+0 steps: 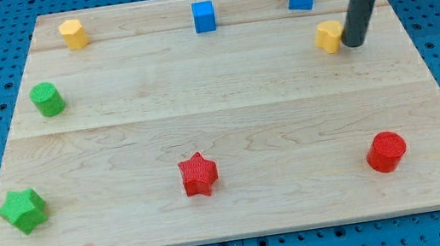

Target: Move the yellow heart diagonally bottom right to the blue cube

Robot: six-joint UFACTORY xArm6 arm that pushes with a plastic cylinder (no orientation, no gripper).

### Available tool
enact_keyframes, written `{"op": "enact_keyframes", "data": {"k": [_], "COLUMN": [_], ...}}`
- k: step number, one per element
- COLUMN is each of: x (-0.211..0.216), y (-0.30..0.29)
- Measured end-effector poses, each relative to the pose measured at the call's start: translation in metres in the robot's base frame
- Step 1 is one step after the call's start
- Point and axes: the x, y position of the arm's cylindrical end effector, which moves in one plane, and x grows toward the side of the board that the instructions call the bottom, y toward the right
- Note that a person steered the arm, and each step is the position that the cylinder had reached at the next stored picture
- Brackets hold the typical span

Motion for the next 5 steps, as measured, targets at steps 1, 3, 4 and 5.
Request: {"op": "enact_keyframes", "data": {"k": [1,3,4,5], "x": [-0.008,-0.026,-0.027,-0.031], "y": [-0.050,-0.070,-0.084,-0.105]}}
